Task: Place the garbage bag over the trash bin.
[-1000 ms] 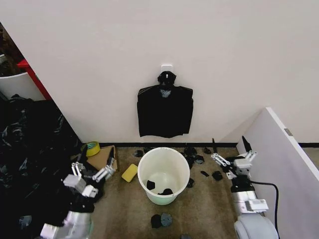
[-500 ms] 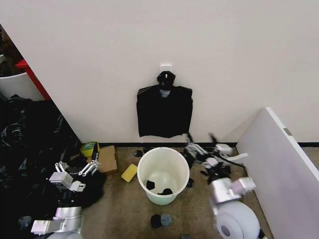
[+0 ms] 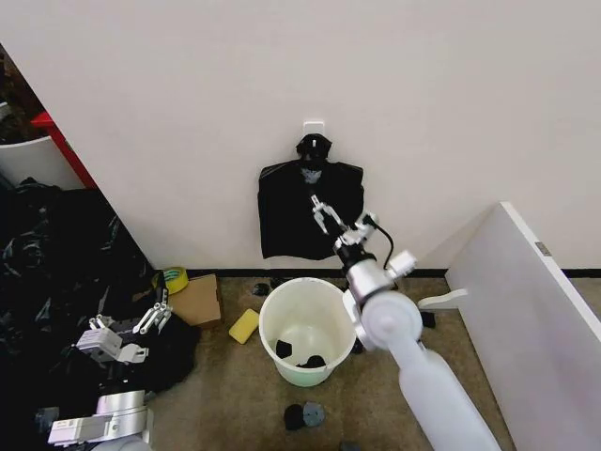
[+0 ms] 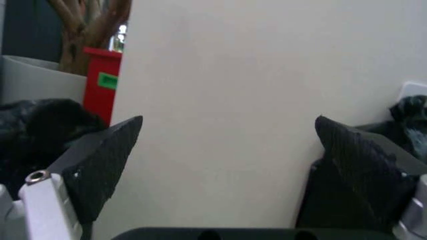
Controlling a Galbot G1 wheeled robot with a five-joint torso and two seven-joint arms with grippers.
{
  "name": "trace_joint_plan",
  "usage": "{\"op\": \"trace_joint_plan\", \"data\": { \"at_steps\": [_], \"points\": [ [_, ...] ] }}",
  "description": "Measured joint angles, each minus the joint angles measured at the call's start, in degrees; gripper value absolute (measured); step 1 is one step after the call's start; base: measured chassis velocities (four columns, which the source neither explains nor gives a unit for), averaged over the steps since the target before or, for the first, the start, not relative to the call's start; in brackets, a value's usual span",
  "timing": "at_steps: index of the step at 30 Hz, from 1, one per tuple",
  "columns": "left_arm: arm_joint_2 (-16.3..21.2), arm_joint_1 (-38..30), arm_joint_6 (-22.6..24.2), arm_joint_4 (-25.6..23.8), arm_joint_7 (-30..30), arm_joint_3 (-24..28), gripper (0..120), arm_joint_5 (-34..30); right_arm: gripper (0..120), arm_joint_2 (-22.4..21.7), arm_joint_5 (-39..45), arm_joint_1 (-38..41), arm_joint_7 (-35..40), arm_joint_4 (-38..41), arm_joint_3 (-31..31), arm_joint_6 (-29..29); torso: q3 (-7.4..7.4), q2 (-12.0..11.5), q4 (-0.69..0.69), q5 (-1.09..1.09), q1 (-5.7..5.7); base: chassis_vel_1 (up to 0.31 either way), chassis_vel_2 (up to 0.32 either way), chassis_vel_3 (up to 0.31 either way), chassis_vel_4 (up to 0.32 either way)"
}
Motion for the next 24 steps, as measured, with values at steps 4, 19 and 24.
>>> {"op": "trace_joint_plan", "data": {
  "at_steps": [4,19,24],
  "points": [
    [0.0,0.3,0.1,-0.7,-0.4,-0.2,100,-0.4,100,0.0,0.3,3.1,-2.4,-4.2,-0.1,1.0,0.00,0.0,0.00,0.00,0.00,0.000,0.000,0.000,0.000],
    [0.4,0.3,0.3,0.3,-1.9,1.8,100,0.9,64,3.0,-1.4,6.2,-4.6,-10.5,-0.1,0.7,0.00,0.0,0.00,0.00,0.00,0.000,0.000,0.000,0.000],
    [0.5,0.3,0.3,0.5,-2.4,2.0,100,1.2,47,3.3,-2.1,6.2,-5.2,-10.4,-0.1,0.9,-0.01,0.0,0.00,0.00,-0.01,0.000,0.000,0.000,0.000]
  ]
}}
